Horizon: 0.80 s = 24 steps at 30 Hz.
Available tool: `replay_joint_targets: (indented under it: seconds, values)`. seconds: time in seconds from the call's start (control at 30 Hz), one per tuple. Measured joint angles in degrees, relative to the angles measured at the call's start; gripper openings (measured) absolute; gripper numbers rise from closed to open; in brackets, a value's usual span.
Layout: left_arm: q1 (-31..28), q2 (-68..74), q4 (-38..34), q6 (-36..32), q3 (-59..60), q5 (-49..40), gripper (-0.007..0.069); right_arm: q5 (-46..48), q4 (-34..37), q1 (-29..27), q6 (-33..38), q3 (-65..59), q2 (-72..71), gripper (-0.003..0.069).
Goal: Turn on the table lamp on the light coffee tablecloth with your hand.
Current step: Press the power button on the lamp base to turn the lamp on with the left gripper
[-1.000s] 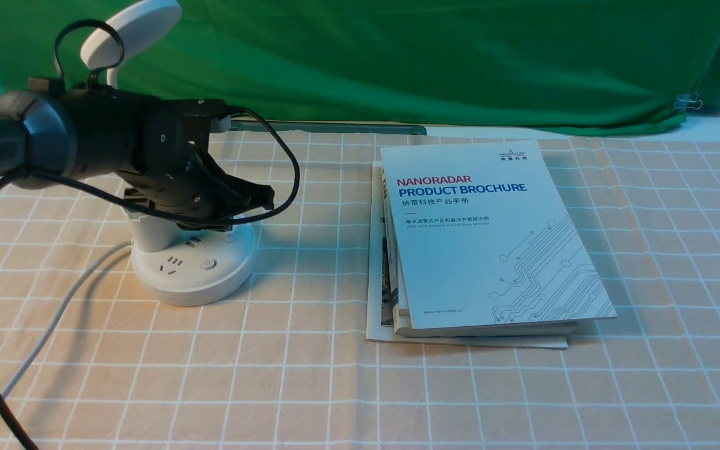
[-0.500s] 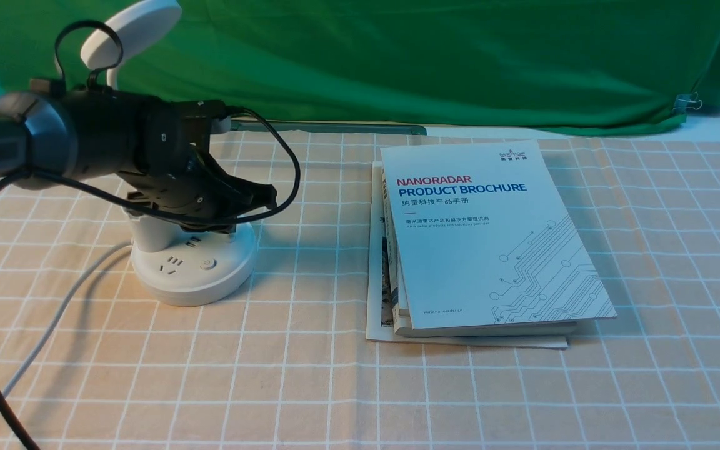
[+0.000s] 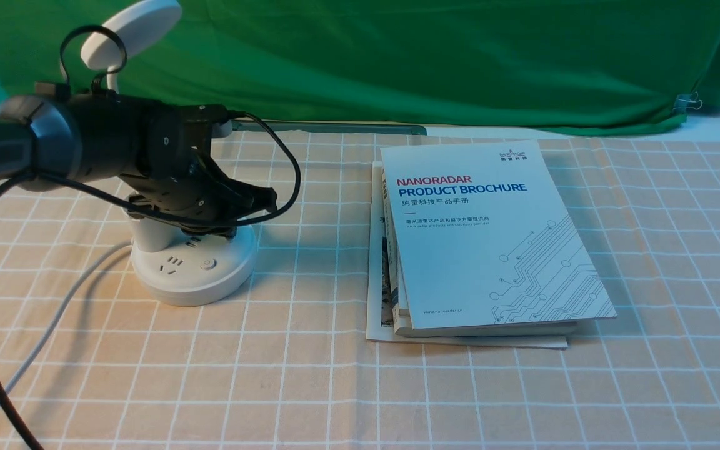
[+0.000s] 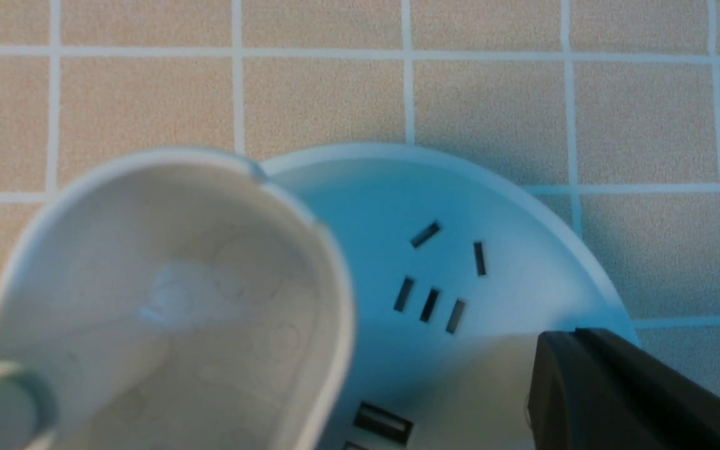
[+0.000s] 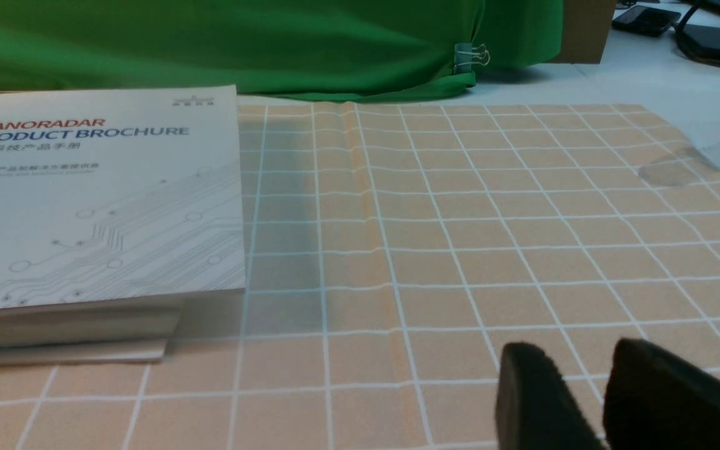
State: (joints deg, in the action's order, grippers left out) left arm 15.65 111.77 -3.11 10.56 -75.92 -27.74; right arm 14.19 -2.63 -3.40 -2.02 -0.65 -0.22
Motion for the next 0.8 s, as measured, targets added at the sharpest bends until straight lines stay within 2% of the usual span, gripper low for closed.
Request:
replay_joint_targets:
  seconds: [0.8]
  values:
    - [0.0,-0.45,-0.21,0.0,0.0,-1.22,0.0,0.0,0.0,0.0,0.0,0.0,0.0,0.0241]
